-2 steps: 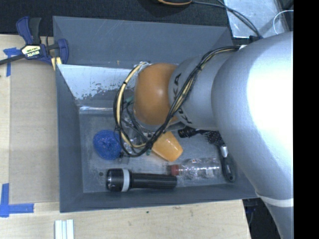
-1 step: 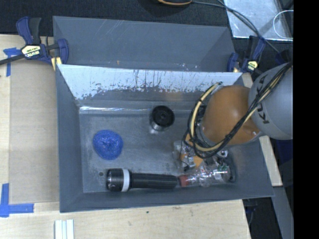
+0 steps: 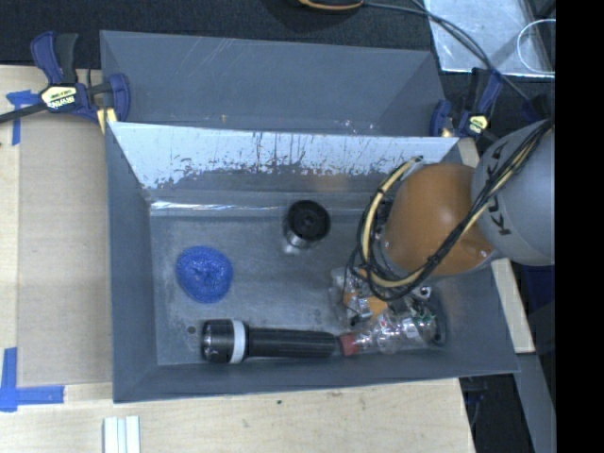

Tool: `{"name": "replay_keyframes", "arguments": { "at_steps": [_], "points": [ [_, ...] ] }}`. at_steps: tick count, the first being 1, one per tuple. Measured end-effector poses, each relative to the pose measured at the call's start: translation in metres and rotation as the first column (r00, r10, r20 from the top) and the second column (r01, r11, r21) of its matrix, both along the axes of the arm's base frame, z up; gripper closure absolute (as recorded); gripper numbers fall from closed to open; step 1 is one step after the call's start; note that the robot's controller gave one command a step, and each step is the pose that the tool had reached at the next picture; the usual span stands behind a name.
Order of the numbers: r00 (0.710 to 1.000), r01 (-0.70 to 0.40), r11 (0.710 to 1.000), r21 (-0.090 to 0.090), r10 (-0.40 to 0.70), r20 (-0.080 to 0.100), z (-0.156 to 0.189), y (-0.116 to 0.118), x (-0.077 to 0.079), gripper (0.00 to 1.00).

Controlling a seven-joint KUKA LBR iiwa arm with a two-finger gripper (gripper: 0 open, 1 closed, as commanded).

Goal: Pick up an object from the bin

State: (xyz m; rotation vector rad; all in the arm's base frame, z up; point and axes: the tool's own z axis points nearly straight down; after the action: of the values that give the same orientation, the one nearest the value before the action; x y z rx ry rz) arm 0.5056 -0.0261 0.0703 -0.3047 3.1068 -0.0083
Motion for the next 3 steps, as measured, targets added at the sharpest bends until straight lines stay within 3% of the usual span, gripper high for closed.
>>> {"name": "replay_keyframes", "arguments": {
  "at_steps": [3],
  "points": [
    [1.0, -0.002, 1.0, 0.003, 0.002, 0.001, 0.025, 0.002, 0.0, 1.0]
  ]
}}
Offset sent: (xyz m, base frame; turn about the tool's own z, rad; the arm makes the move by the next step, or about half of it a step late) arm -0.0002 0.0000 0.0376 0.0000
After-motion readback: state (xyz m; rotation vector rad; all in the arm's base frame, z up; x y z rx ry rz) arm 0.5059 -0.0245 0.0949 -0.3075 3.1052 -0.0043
